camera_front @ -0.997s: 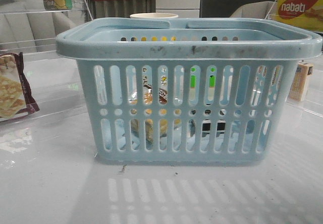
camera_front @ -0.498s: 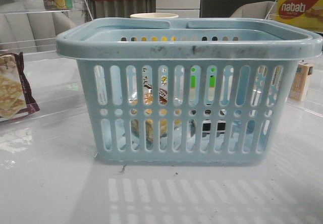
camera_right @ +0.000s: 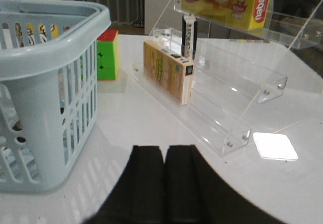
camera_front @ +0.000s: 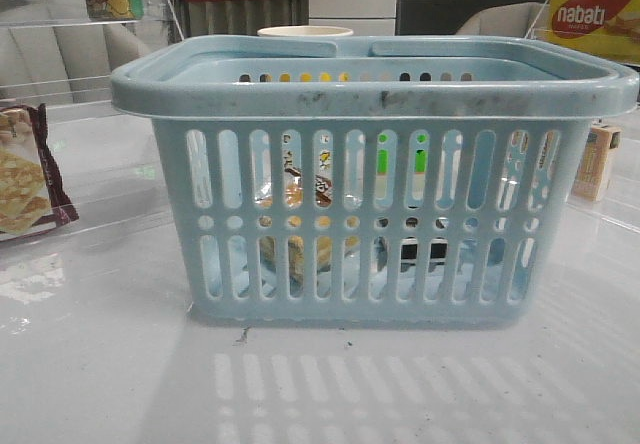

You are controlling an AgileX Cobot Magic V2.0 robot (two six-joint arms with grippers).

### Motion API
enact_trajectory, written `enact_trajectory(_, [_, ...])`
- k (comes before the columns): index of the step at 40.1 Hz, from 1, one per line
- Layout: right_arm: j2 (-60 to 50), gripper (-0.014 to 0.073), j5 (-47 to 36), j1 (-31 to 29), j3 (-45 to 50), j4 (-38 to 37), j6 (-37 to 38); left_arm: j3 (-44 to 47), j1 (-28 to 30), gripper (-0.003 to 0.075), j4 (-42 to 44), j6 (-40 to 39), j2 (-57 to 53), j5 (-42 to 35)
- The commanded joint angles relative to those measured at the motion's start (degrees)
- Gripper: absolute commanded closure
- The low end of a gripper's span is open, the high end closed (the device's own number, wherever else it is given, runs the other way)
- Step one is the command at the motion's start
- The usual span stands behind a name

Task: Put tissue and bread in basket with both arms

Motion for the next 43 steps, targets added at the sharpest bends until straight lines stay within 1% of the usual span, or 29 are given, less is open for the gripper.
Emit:
enact_trajectory(1, [-1.1, 0.0537, -6.88, -0.58, 0.05, 0.0, -0.13, 0.03, -0.13, 0.0629, 0.0, -0.46, -0.96, -5.24])
enact_trajectory(13, [-1.1, 0.0537, -8.51, -0.7, 0.05, 0.0, -0.13, 0.03, -0.13, 0.0629, 0.0, -0.46, -0.96, -5.24])
enact_trajectory(20, [-1.1, 0.0537, -7.87, -2.5, 0.05, 0.0, -0.13, 0.03, -0.13, 0.0629, 0.0, -0.46, -0.96, -5.24])
enact_trajectory(43, [-1.1, 0.0537, -7.8, -1.21, 0.05, 0.0, -0.13, 0.03, -0.13, 0.0629, 0.0, -0.46, -0.96, -5.24])
